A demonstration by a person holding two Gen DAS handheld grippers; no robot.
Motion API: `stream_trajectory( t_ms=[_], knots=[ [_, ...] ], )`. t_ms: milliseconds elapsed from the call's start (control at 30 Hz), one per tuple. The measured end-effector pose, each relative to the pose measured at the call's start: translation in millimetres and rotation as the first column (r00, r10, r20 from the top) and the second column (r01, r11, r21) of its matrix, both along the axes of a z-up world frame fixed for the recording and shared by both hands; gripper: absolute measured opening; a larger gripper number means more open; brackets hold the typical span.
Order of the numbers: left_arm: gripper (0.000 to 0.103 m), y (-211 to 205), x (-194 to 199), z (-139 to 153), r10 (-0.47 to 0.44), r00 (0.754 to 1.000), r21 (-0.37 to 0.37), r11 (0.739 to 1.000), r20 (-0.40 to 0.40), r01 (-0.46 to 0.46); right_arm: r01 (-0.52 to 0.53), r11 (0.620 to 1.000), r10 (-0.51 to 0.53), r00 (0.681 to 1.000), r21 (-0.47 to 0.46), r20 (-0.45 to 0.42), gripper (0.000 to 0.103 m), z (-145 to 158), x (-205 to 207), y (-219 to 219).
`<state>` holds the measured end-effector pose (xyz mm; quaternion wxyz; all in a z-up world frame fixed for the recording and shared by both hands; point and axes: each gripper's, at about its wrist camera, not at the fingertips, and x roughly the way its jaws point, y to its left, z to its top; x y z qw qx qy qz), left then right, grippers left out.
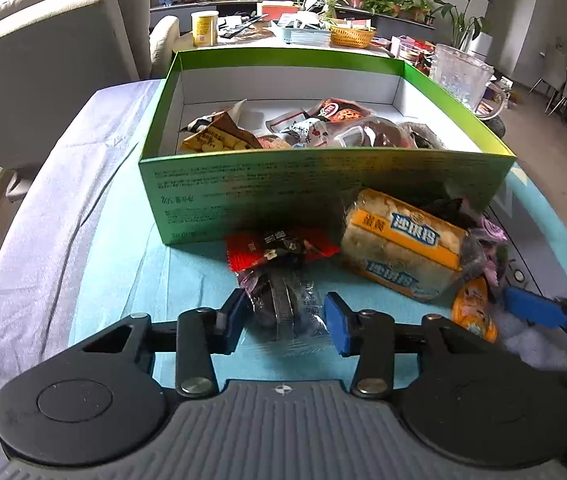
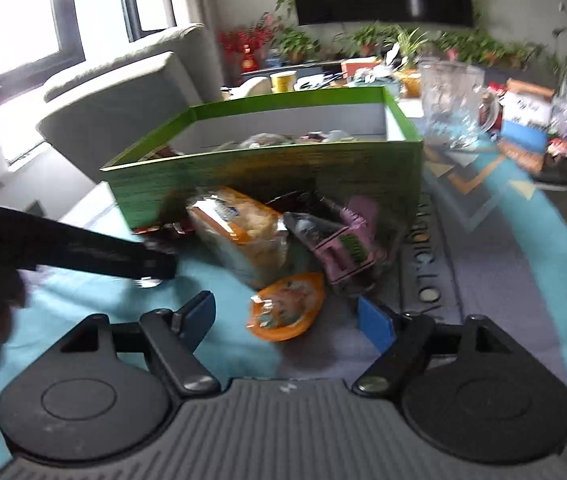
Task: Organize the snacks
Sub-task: 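Reach both tools back down to the pile toward a clear pastry bag and orange cup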
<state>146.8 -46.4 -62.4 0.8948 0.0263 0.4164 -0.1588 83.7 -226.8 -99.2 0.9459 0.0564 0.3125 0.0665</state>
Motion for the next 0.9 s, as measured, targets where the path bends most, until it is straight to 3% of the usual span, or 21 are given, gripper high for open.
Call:
stream_trajectory(
  t_ms=[100, 233, 300, 367, 433, 533, 600, 667, 700, 900],
  knots=[
    [0.036, 6, -11, 1, -0.015, 1.000, -0.002, 1.000, 0.002, 0.015, 0.013, 1.000, -0.013, 1.000, -0.019, 0.007, 0.053, -1, -1, -5],
    [0.036, 12, -29, 3, -0.040, 0.999, -0.015, 0.999, -0.004, 0.040, -0.034, 0.999, 0.034, 0.999, 0.020, 0.002, 0.039, 1, -10, -11],
    [0.036, 15, -39, 7, -0.047, 0.999, -0.024, 0.999, -0.002, 0.047, -0.049, 0.998, 0.049, 0.999, 0.032, 0.003, 0.036, 4, -14, -11],
    [0.036, 18, -47, 11, -0.055, 0.998, -0.037, 0.998, 0.007, 0.056, -0.070, 0.996, 0.069, 0.998, 0.046, 0.009, 0.023, 8, -18, -10],
    [0.036, 19, -52, 16, -0.063, 0.998, -0.044, 0.997, 0.024, 0.064, -0.089, 0.995, 0.089, 0.996, 0.051, 0.010, 0.020, 10, -20, -8],
    [0.036, 22, -55, 19, -0.060, 0.997, -0.044, 0.997, 0.041, 0.061, -0.090, 0.995, 0.091, 0.996, 0.034, -0.007, 0.021, 10, -20, -4],
    [0.036, 23, -55, 20, -0.052, 0.998, -0.047, 0.997, 0.043, 0.054, -0.065, 0.997, 0.066, 0.998, 0.052, -0.018, 0.026, 9, -20, -5],
    [0.036, 24, -55, 19, -0.051, 0.998, -0.051, 0.997, 0.039, 0.053, -0.045, 0.997, 0.047, 0.998, 0.067, -0.028, 0.062, 8, -21, -7],
    [0.036, 24, -56, 19, -0.051, 0.998, -0.050, 0.997, 0.040, 0.053, -0.030, 0.997, 0.032, 0.999, 0.068, -0.030, 0.066, 7, -22, -7],
    [0.036, 24, -56, 18, -0.053, 0.998, -0.056, 0.997, 0.038, 0.056, 0.001, 0.996, 0.001, 1.000, 0.084, -0.024, 0.068, 1, -11, -4]
  ],
)
